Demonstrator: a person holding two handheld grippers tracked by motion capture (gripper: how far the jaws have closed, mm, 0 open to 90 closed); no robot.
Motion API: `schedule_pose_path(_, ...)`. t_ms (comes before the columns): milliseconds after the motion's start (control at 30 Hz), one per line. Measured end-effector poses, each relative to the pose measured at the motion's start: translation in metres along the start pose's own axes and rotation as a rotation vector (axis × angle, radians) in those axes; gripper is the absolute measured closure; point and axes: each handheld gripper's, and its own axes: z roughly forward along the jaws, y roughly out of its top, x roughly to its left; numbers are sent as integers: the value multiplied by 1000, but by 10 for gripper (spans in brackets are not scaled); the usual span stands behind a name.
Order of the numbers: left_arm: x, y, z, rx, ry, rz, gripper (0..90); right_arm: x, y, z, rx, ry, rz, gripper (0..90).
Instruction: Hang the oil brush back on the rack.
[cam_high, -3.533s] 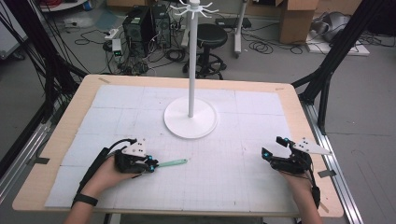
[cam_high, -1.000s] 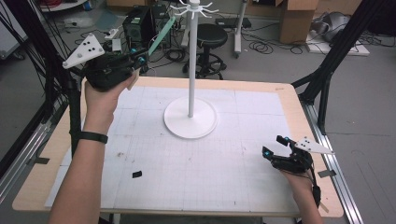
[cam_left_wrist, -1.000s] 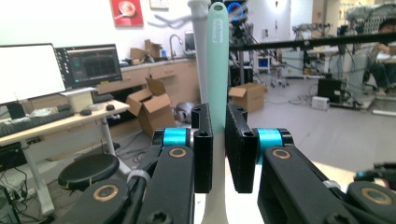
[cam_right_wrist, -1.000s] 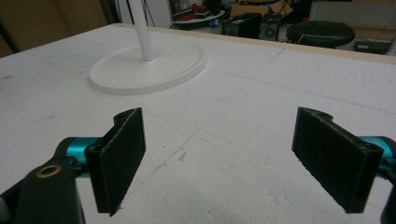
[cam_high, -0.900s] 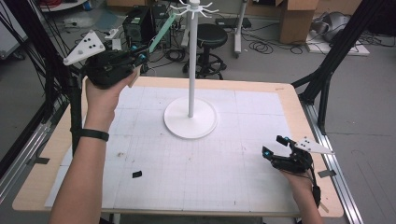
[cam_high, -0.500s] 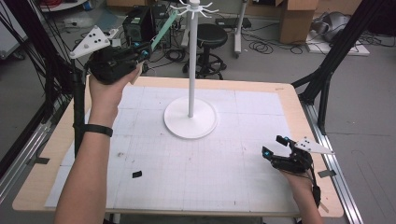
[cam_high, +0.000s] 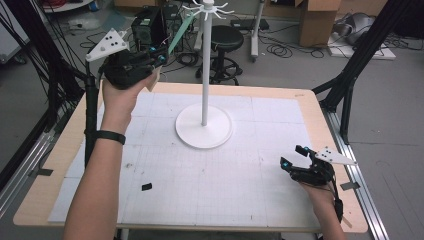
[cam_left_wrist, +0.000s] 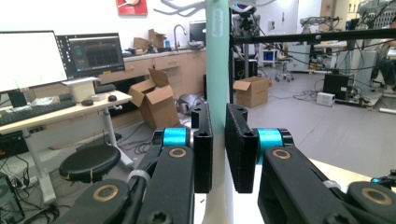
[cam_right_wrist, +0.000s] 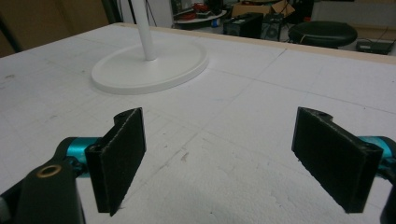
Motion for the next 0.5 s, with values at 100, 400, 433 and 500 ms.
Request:
schedule_pose_path(100,0,-1,3,9,2,-6,815,0,0,0,-1,1,1,170)
schedule_pose_path(400,-3,-2,6,27,16,-5,686,0,0,0,-2,3,3,170)
schedule_pose_path(433,-3,-3,5,34,20,-4,656,0,0,0,-3,1,-2,170)
schedule_pose_path(500,-4,-5,3,42,27,3,565,-1,0,-1,-5,2,-2,170)
